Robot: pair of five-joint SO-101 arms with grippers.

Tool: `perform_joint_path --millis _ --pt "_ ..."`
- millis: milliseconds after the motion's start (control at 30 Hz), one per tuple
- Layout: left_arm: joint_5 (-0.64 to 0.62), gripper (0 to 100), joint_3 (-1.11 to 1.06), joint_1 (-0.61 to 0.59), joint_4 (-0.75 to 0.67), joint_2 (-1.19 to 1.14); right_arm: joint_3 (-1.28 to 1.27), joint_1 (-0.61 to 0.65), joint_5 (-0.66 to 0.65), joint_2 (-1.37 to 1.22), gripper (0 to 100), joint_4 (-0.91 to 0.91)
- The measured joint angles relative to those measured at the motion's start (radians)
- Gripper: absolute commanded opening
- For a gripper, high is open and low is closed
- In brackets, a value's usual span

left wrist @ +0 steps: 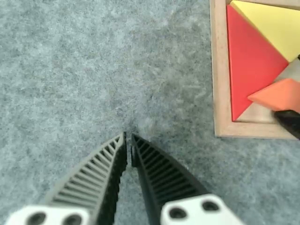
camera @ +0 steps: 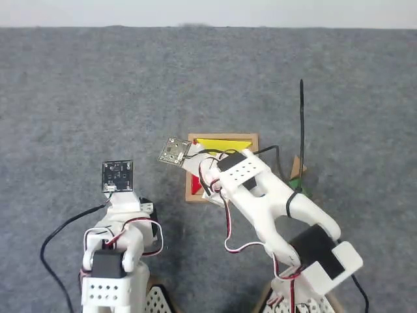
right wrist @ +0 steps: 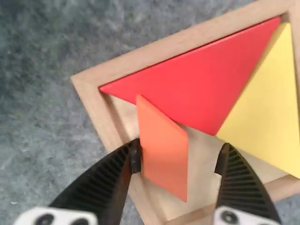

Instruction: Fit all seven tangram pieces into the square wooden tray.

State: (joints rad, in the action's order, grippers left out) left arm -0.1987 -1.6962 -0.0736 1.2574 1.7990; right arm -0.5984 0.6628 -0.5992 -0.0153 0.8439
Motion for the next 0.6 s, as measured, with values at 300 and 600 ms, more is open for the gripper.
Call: perform_joint_path --millis 300,600 --pt "0.000 1 0.000 0.000 0.000 0.000 -0.120 0.005 0.071 0.302 26.6 0.020" --pt "0.000 1 0.000 0.000 0.000 0.000 -0.121 -0.239 0.276 0.288 3.5 -0.057"
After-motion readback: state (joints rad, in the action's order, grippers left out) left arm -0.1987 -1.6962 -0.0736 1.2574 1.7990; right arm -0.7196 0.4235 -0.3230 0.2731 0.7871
